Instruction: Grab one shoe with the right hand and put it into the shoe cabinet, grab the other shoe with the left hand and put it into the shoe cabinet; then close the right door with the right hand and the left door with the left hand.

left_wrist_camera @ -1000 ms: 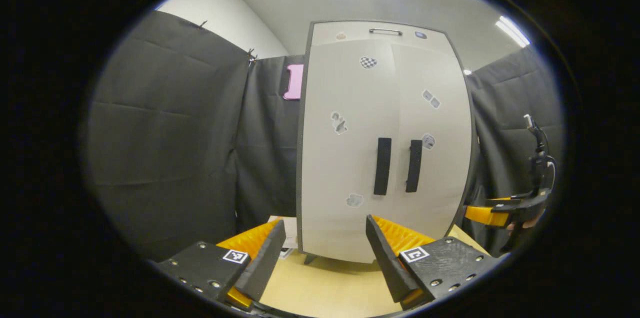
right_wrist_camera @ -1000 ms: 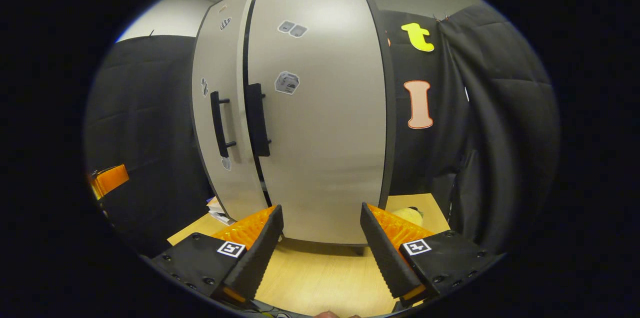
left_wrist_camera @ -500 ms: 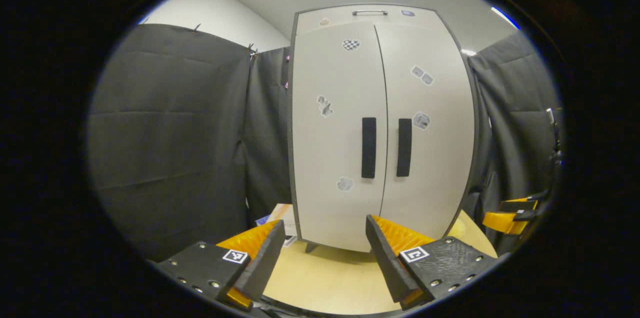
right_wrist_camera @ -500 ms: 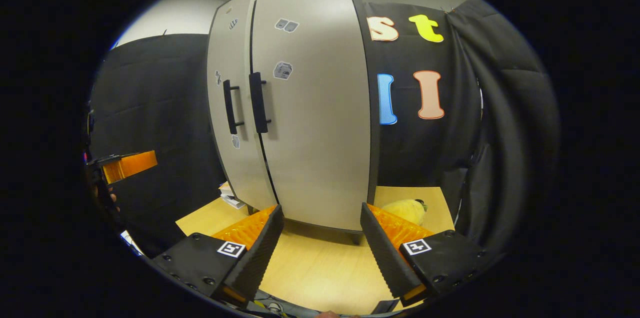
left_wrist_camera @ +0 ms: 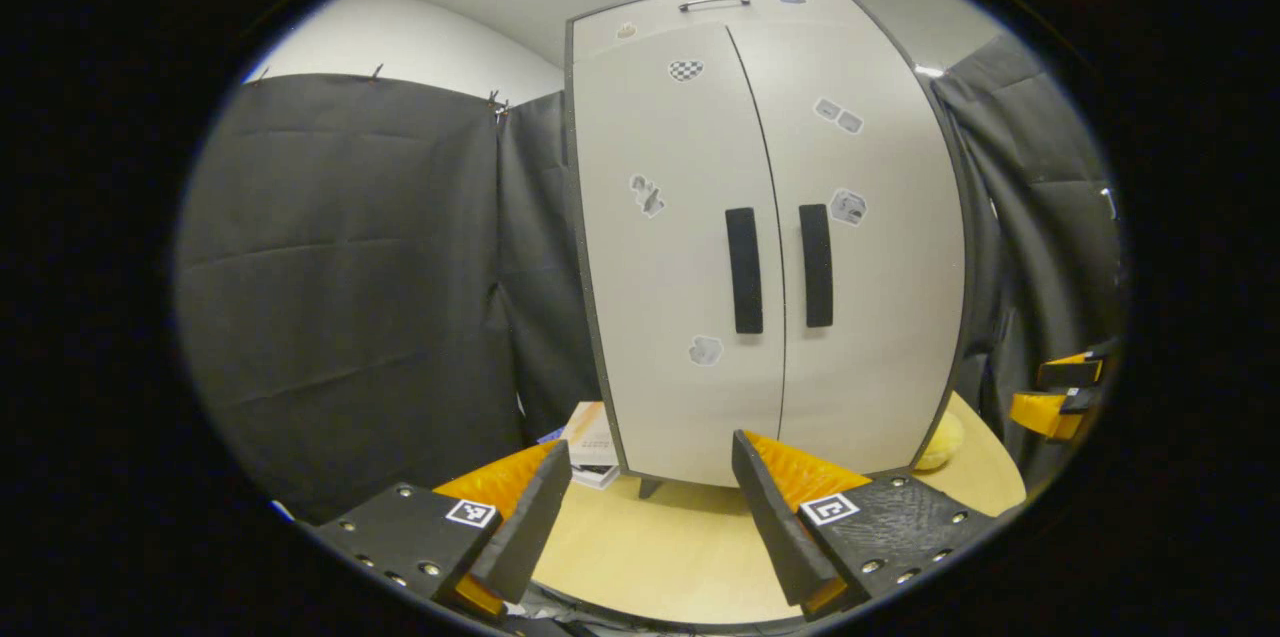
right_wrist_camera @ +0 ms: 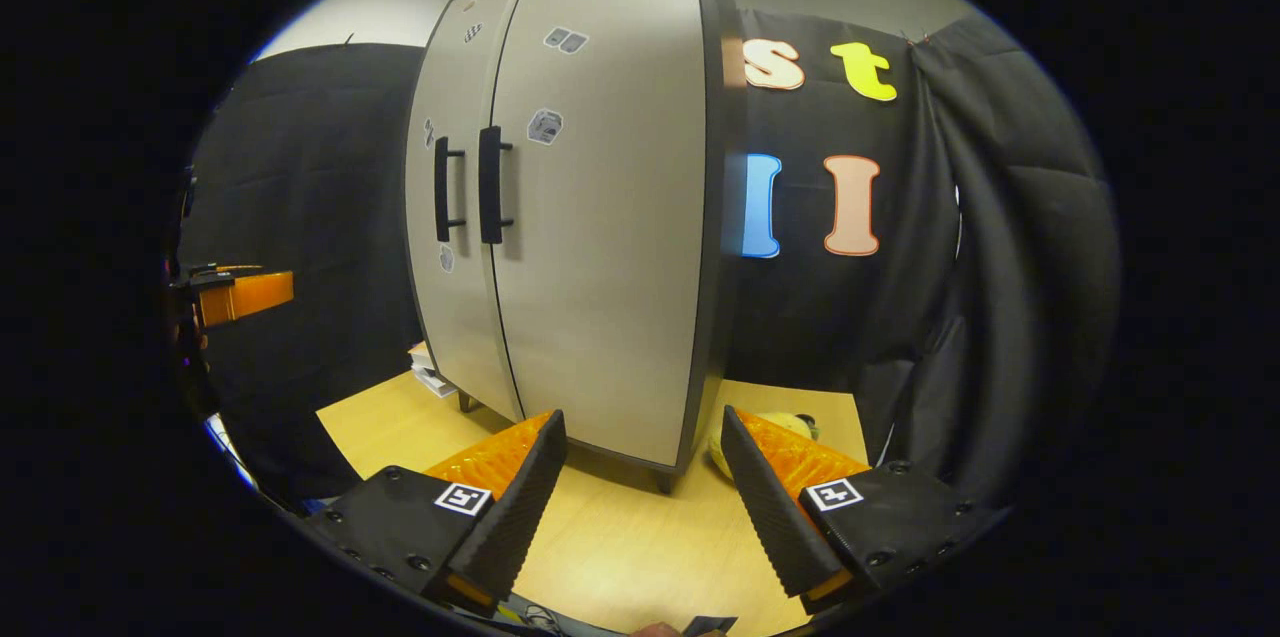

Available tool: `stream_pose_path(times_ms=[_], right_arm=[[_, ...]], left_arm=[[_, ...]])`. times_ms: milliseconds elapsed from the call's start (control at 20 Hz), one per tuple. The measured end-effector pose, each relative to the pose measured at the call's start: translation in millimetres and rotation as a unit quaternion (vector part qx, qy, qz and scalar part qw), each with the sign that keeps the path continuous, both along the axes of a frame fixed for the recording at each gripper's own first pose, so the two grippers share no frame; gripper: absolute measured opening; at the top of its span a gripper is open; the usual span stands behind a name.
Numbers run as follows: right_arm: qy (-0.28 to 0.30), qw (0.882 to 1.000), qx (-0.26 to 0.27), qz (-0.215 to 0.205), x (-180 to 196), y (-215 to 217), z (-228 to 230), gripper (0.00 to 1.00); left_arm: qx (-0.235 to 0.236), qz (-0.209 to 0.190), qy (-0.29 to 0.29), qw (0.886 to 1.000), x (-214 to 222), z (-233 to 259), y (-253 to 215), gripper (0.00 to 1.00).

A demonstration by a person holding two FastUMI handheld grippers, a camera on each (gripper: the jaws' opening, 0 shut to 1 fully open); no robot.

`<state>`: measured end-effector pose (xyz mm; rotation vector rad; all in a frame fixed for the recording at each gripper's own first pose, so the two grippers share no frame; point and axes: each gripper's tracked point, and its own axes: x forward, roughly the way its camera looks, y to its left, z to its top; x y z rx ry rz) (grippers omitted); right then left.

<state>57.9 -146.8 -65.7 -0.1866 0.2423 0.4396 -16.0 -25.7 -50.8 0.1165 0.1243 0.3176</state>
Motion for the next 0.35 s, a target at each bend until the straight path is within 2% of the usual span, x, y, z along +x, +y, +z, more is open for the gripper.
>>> stream_pose_path(times_ms=[200, 250, 300, 350], right_arm=[[-0.015, 0.999, -0.017, -0.038, 11.2, 4.2, 15.6, 0.99], [-0.008, 0.999, -0.018, -0.048, 14.2, 8.6, 14.8, 1.0], [-0.003, 0.998, -0.022, -0.057, 17.4, 13.9, 14.0, 1.0], [0.001, 0.997, -0.027, -0.066, 19.9, 17.7, 14.5, 1.0]], left_arm=[[-0.031, -0.015, -0.022, 0.999, 24.0, -7.3, 19.3, 1.0], [-0.039, -0.015, -0.029, 0.999, 28.0, -9.3, 26.4, 0.94], [-0.045, -0.016, -0.035, 0.998, 31.4, -11.2, 34.1, 1.0], [-0.049, -0.017, -0.038, 0.998, 33.7, -15.3, 41.9, 1.0]])
